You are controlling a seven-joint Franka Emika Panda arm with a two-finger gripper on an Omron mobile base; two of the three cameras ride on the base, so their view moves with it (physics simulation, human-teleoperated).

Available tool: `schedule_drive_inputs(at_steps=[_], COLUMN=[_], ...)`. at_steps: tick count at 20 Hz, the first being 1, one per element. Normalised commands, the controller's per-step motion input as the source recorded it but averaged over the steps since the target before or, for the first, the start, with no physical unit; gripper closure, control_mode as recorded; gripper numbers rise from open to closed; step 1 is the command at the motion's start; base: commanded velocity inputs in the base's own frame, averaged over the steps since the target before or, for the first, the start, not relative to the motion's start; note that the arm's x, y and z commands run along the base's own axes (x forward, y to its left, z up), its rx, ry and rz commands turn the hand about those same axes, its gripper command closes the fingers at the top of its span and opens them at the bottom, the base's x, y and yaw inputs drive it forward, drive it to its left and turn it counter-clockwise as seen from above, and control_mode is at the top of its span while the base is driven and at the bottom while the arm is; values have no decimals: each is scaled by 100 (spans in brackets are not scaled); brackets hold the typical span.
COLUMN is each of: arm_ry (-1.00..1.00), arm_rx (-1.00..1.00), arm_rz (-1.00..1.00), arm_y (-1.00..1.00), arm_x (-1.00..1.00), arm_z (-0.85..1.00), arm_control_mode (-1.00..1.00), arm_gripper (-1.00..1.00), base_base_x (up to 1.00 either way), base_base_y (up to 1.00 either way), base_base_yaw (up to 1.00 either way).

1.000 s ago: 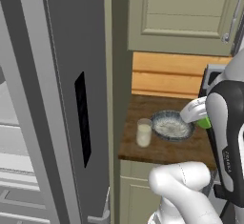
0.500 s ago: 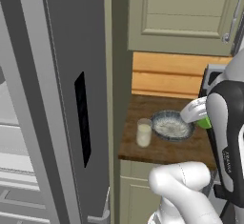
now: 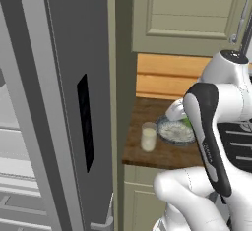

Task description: Grab a lemon wedge from the fridge and one ice cube from the ice bowl, and put them in the glass of lemonade.

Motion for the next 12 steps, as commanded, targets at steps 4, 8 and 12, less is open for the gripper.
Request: schedule_drive_inputs(at_steps=[4,8,12], arm_ry=[5,0,7], arm_rx=[0,0,-3], arm_rz=[-2,0,0], arm_y=[29,0,0], arm_x=[61,61,35], arm_z=[-61,-56,-18], arm_control_mode=[-100,-100,-100], arm_gripper=[100,100,100], base_base_x=[0,0,0], base_base_y=[0,0,0], base_base_yaw=[0,0,0])
